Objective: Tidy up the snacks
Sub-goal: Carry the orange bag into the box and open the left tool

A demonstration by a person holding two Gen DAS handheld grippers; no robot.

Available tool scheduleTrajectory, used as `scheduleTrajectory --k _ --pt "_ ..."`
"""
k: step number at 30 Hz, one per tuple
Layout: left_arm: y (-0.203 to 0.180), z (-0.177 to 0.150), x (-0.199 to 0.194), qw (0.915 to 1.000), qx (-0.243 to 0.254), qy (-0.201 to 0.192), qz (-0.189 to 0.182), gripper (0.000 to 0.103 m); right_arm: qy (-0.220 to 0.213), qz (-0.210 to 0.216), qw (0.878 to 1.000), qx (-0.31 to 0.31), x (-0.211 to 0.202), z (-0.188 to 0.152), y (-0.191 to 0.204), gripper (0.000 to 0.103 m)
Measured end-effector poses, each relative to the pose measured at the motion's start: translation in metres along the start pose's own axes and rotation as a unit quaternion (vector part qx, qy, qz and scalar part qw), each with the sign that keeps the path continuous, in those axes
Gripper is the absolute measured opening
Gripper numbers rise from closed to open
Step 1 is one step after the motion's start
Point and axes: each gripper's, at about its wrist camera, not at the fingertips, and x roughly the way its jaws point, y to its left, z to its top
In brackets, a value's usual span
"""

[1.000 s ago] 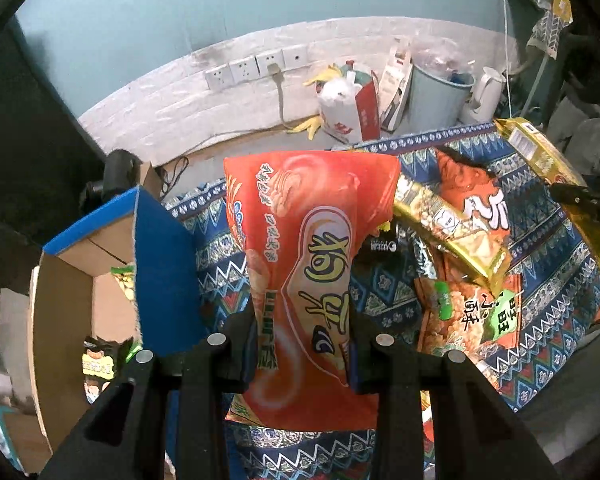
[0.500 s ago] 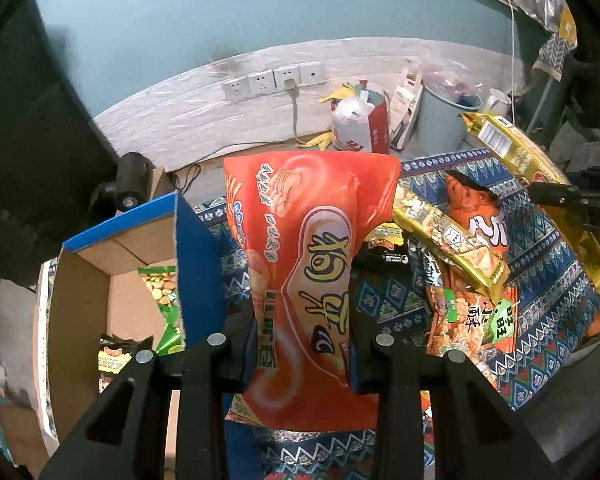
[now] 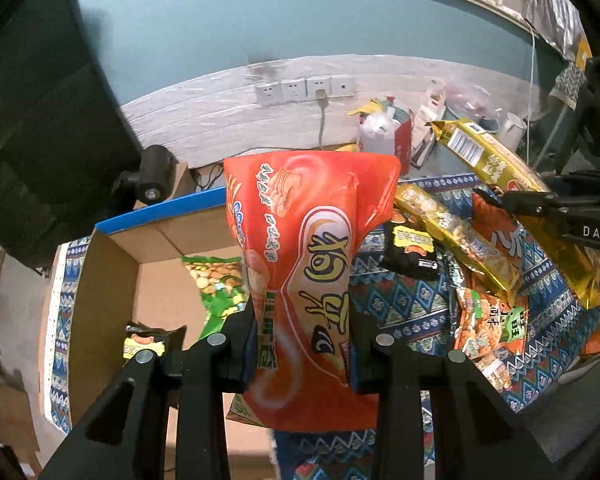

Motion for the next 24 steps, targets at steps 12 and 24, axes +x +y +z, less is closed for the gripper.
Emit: scheduleTrajectory --k 12,24 --pt "0.055 -0.017 -0.008 0.9988 -0.047 -0.001 0.013 0.035 0.002 0.027 0.999 -0.039 0.013 0.027 0.065 0.030" --pt "0.115 -0.046 0.003 0.9938 -0.099 0.022 0.047 0.035 0.019 0.065 0.995 -0.076 0.041 0.051 0.138 0.030"
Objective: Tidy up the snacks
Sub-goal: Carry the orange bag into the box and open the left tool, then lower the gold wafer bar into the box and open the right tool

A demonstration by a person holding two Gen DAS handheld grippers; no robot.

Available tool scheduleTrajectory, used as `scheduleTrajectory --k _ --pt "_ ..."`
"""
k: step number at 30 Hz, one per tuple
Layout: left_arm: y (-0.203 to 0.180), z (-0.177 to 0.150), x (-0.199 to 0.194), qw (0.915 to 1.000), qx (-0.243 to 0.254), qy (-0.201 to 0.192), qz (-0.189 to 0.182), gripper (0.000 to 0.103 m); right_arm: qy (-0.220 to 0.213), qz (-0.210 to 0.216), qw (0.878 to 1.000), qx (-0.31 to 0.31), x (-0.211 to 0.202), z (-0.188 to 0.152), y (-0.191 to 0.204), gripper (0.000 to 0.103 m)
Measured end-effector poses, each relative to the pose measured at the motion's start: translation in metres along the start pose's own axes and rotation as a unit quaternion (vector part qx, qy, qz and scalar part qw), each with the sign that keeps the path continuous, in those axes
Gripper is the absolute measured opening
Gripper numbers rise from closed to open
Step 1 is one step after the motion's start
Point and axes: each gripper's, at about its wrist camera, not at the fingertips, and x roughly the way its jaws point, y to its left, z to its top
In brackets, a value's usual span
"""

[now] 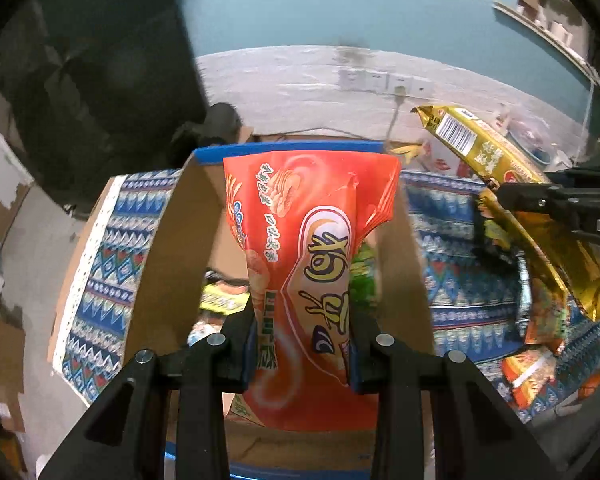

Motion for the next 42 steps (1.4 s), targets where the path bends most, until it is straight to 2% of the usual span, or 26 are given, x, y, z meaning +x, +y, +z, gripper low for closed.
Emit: scheduleTrajectory --k 8,14,18,20,21,22,32,36,37,39,42 --pt "0.030 -0.007 0.013 0.9994 -0.027 0.016 0.016 0.036 0.011 0.028 0.999 -0.023 0.019 0.017 0.044 0.030" --pt "0.041 -0.011 0.018 0.9985 -0.036 0.029 0.029 0.040 0.022 0.045 0.998 -0.036 0.034 0.024 0.072 0.030" --pt "0.048 -0.013 0.020 0.9977 -0.041 0.035 0.042 0.048 0.031 0.055 0.997 -0.040 0.045 0.028 0.086 0.031" --pt "0.051 -0.013 0.019 0.9972 -0.044 0.033 0.051 0.058 0.035 0.059 0.997 -0.041 0.050 0.029 0.093 0.031" --pt "0.053 -0.012 0.018 0.9968 -0.045 0.032 0.058 0.068 0.037 0.061 0.997 -0.042 0.053 0.030 0.097 0.031" --pt "0.055 -0.012 0.017 0.9964 -0.047 0.029 0.064 0.071 0.039 0.063 0.996 -0.043 0.055 0.031 0.099 0.031" --pt "0.066 -0.012 0.009 0.9954 -0.061 0.023 0.070 0.071 0.067 0.079 0.994 -0.035 0.081 0.032 0.117 0.031" --pt "0.067 -0.010 0.006 0.9953 -0.066 0.020 0.068 0.071 0.066 0.089 0.993 -0.028 0.081 0.033 0.120 0.035" --pt "0.068 -0.010 0.006 0.9954 -0.066 0.019 0.066 0.071 0.065 0.088 0.994 -0.028 0.079 0.034 0.120 0.038" --pt "0.066 -0.008 0.005 0.9955 -0.068 0.018 0.064 0.071 0.058 0.085 0.994 -0.026 0.073 0.035 0.118 0.054" --pt "0.060 -0.006 0.002 0.9961 -0.067 0.017 0.055 0.071 0.045 0.067 0.996 -0.025 0.063 0.034 0.111 0.058"
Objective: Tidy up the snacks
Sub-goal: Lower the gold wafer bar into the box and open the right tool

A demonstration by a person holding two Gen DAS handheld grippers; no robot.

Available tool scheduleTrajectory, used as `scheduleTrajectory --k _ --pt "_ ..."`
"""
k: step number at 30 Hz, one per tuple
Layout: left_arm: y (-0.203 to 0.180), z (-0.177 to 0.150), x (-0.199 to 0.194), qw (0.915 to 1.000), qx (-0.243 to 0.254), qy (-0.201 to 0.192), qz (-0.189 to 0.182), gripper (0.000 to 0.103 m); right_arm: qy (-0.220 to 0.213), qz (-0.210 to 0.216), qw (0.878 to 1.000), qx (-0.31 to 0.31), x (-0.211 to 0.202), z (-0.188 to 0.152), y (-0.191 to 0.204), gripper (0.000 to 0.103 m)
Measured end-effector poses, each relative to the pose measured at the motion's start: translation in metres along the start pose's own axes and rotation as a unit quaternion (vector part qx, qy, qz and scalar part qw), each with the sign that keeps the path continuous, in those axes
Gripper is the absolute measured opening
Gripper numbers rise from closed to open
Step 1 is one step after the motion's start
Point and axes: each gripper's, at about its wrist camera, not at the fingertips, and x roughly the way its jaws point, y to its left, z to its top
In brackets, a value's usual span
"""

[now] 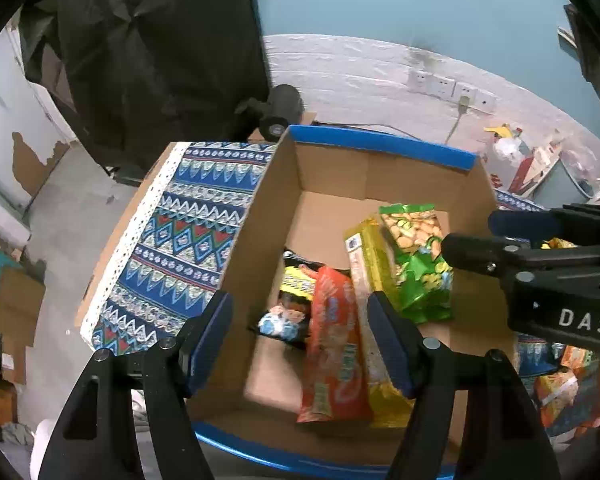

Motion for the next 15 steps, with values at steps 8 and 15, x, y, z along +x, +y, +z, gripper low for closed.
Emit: scheduleTrajectory --k 8,15 --pt "-0.031 0.003 -0.011 0.9993 0.029 -0.007 -0.021 0.072 -0.023 -0.031 0.999 0.008 -0.033 -0.014 -0.029 0.065" --pt "-0.064 0.005 -0.017 0.9975 0.057 -0.007 -0.042 0.072 -0.031 -0.068 0.997 0.010 -0.060 -0.039 -0.062 0.066"
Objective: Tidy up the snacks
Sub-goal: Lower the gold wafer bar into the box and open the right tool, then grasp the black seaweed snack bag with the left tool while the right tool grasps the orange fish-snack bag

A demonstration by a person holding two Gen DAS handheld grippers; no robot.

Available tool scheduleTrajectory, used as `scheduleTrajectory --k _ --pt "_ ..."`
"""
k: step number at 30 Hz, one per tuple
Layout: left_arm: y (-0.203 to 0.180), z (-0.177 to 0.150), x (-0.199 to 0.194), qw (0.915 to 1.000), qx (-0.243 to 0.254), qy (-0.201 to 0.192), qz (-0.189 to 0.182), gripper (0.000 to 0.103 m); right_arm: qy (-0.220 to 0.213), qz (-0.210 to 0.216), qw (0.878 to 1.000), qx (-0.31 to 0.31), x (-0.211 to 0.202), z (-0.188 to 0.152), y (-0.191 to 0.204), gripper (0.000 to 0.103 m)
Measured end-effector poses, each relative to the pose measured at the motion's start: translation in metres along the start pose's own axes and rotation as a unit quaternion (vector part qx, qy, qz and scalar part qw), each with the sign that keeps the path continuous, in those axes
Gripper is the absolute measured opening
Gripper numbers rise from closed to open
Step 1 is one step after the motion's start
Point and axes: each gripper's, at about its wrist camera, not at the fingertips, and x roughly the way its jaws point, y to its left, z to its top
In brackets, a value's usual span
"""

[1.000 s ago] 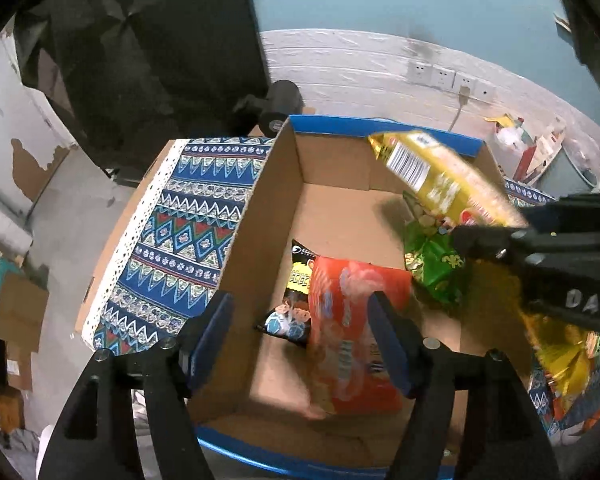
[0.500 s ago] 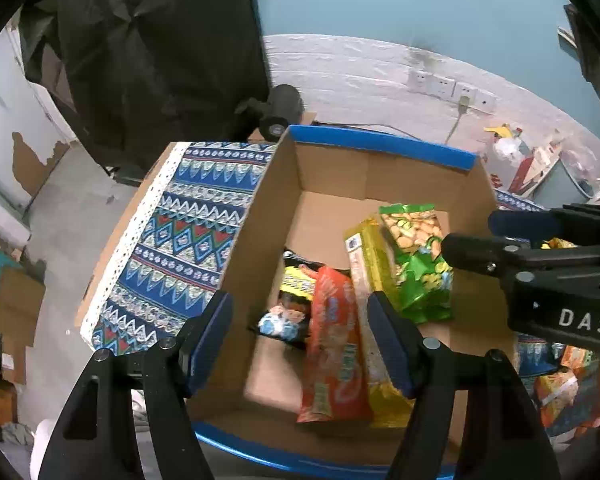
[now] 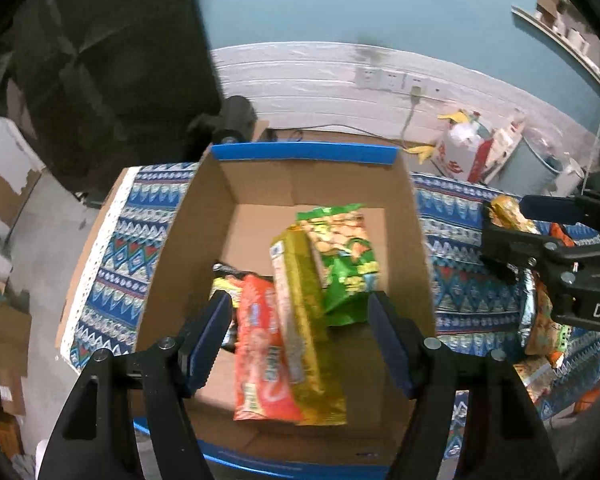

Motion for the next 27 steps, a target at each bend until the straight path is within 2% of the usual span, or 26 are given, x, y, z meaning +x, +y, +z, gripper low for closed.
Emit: scheduleTrajectory --k 9,27 --pt "-0.050 0.005 -0.001 0.9989 0.041 0.005 -0.023 0.072 -0.005 -0.028 0.999 0.019 -0.027 -0.038 -0.051 0.070" --pt "-0.154 0.012 -0.003 0.9898 0.134 0.004 -0.049 0.073 -0.006 -0.073 0.991 0.114 -0.058 -0.105 -0.163 0.070"
